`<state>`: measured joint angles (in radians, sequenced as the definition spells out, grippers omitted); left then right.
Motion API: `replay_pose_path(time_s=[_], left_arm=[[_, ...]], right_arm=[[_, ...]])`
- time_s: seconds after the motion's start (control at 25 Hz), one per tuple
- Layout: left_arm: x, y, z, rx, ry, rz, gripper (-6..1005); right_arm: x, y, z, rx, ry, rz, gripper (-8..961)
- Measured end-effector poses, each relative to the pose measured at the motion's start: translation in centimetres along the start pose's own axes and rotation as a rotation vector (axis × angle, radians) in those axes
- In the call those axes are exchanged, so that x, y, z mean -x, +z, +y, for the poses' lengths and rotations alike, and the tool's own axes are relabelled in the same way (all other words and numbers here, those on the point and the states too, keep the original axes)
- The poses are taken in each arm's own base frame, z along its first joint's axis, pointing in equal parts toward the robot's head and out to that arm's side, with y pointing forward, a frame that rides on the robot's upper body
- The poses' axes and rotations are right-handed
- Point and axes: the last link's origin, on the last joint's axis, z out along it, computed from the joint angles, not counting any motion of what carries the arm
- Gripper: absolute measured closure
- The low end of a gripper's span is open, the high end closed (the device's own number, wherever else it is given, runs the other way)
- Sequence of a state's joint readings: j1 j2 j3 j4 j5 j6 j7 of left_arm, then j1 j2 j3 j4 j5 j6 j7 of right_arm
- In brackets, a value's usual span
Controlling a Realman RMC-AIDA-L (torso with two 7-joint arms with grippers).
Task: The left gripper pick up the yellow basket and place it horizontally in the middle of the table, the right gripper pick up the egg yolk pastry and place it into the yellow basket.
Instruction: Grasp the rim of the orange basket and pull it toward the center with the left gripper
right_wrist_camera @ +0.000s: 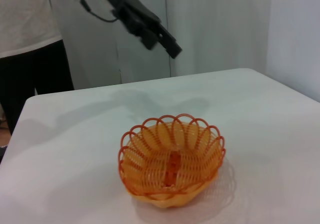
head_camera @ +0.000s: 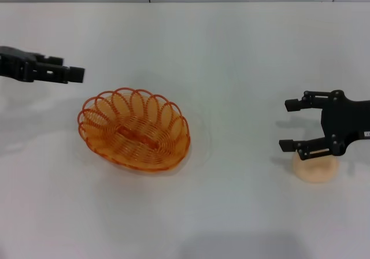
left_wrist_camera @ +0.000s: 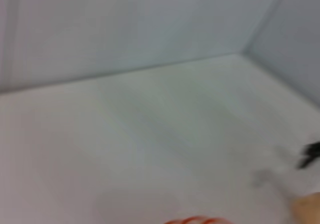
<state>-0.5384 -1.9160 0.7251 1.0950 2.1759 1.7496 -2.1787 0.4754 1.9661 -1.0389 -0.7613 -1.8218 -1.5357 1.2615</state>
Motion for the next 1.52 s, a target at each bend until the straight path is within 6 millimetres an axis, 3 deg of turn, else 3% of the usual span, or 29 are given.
replay_pose_path(time_s=[0.4,0.92,1.4,1.52], left_arm=[[-0.5,2.2,-1.6,-0.21,-0.104,-0.278,182],[0.7,9.7,-1.3,-0.213,-0.068,-0.38,228],[0.5,10.8,-1.0,-0.218,-0.051,-0.363,274],[0.4,10.8,-1.0,-0.221,-0.049,-0.36,399]], right_arm=[[-0.3,0.3,1.0,0.029,-0.007,-0.016,88],[-0.2,0.7,1.5,0.063,-0.023,-0.021,89],[-0.2,0.4,1.3,0.051,-0.022,-0.019,89],[-0.2,0.3,1.3,0.051,-0.022,-0.02,90]])
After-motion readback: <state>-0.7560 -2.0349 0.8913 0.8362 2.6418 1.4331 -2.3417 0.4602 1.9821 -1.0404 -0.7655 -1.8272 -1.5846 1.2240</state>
